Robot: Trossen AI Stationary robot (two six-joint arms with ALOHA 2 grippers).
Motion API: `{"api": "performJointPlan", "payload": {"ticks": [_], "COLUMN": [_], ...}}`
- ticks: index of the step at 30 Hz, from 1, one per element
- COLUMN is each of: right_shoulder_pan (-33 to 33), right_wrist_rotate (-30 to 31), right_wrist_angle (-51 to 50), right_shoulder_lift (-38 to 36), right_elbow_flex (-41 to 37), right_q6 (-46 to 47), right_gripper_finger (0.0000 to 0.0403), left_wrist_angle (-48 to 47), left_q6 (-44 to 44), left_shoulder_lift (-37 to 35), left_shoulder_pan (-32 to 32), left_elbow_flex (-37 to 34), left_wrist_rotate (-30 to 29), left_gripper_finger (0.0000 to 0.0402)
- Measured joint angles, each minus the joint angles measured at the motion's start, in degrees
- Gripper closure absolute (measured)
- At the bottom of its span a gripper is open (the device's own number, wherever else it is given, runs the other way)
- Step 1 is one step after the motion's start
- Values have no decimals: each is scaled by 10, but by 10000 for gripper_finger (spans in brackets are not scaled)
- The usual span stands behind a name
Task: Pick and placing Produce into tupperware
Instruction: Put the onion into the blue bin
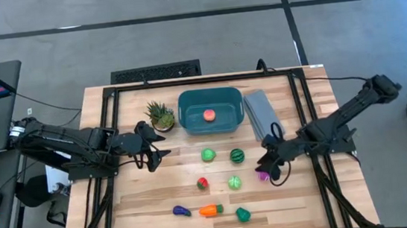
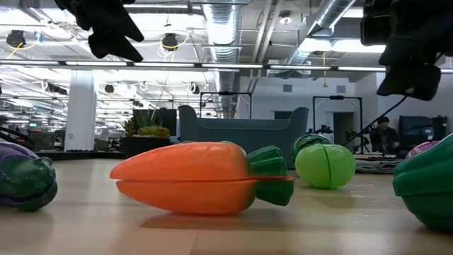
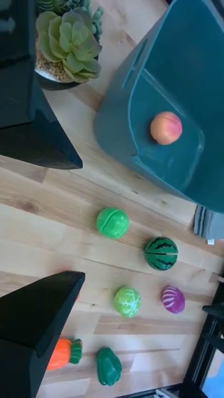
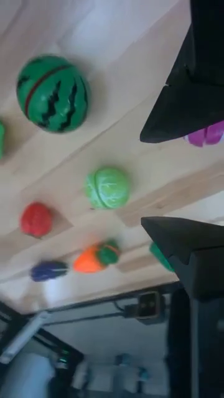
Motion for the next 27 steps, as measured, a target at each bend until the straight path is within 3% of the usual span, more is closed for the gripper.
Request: {"api": "performJointPlan", "payload": {"ticks": [7,20,27], "right_shoulder_pan": [-37,-46,-12], "right_wrist_rotate": [-22,-35,-19], "right_wrist_angle": [-60,-117,-114], "right_shoulder_lift": [4,4,4], "right_elbow_flex": [0,0,0], "right_q6": [-51,-57,-113], "right_gripper_finger": [161,33,4], "left_wrist_angle": [0,-7,-17], "left_q6": [-10,-12,-12], "left_shoulder_lift": [0,0,0], "left_shoulder_pan": [0,0,0], "left_elbow_flex": [0,0,0], "left_wrist_rotate": [-4,-11,-13], "left_gripper_finger": [130,130,130]}}
